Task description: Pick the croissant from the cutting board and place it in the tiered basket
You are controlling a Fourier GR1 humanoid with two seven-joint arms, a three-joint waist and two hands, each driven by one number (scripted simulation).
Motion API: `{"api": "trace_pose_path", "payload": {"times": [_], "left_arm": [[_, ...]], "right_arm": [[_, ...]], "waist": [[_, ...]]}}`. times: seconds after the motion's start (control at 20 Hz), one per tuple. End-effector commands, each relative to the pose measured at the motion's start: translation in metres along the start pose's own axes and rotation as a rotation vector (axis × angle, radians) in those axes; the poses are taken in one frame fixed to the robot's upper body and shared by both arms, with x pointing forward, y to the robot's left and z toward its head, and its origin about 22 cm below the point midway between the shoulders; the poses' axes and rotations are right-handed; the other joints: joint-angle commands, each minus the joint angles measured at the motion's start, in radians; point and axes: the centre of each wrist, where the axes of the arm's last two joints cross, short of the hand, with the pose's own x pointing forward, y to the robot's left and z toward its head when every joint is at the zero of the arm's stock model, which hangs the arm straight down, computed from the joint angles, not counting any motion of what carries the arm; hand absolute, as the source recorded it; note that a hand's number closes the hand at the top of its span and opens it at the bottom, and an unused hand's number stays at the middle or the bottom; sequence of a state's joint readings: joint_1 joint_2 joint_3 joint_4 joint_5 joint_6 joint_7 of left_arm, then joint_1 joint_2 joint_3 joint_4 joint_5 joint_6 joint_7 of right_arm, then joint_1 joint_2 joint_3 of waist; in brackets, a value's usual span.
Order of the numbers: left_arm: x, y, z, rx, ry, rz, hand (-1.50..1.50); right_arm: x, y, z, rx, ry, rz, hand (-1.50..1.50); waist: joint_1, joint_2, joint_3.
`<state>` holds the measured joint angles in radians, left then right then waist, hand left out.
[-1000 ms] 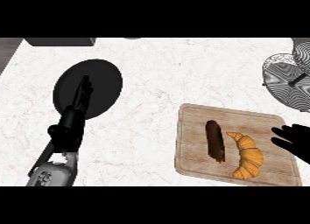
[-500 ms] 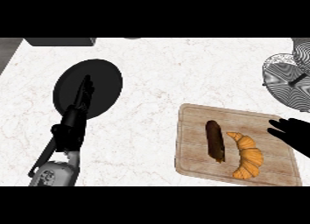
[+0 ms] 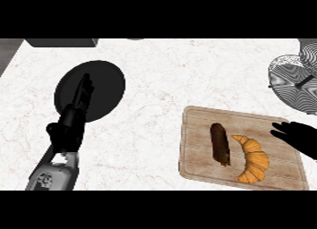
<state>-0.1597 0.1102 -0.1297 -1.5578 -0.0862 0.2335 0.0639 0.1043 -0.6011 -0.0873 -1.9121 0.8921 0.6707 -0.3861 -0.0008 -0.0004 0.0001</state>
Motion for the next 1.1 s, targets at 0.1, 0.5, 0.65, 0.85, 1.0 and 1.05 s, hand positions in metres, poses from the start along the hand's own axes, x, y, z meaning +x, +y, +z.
{"api": "trace_pose_path", "payload": {"times": [0.1,0.5,0.65,0.85,1.0,1.05], "left_arm": [[0.004,0.004,0.016,0.017,-0.005,0.010,0.00],[-0.015,-0.005,0.014,-0.002,-0.002,-0.002,0.00],[-0.011,0.007,0.006,-0.004,-0.007,0.000,0.00],[0.001,-0.004,0.004,-0.007,-0.010,-0.002,0.00],[0.007,0.002,-0.008,-0.002,-0.011,0.006,0.00],[0.001,-0.015,-0.003,-0.007,0.002,-0.001,0.00]], "right_arm": [[0.014,0.008,-0.007,0.025,-0.042,-0.027,-1.50],[0.010,0.019,-0.035,0.048,-0.047,-0.029,-1.50],[0.008,0.013,-0.036,0.054,-0.042,-0.046,-1.50],[-0.005,0.033,-0.031,0.093,-0.035,-0.027,-1.50],[0.001,0.021,-0.058,0.089,-0.036,-0.024,-1.50],[0.017,0.035,-0.054,0.090,-0.044,-0.036,-1.50]], "waist": [[0.001,-0.001,0.000],[0.001,0.000,0.000],[0.000,0.000,0.000],[-0.001,0.000,0.000],[0.002,0.001,0.000],[-0.001,0.000,0.000]]}}
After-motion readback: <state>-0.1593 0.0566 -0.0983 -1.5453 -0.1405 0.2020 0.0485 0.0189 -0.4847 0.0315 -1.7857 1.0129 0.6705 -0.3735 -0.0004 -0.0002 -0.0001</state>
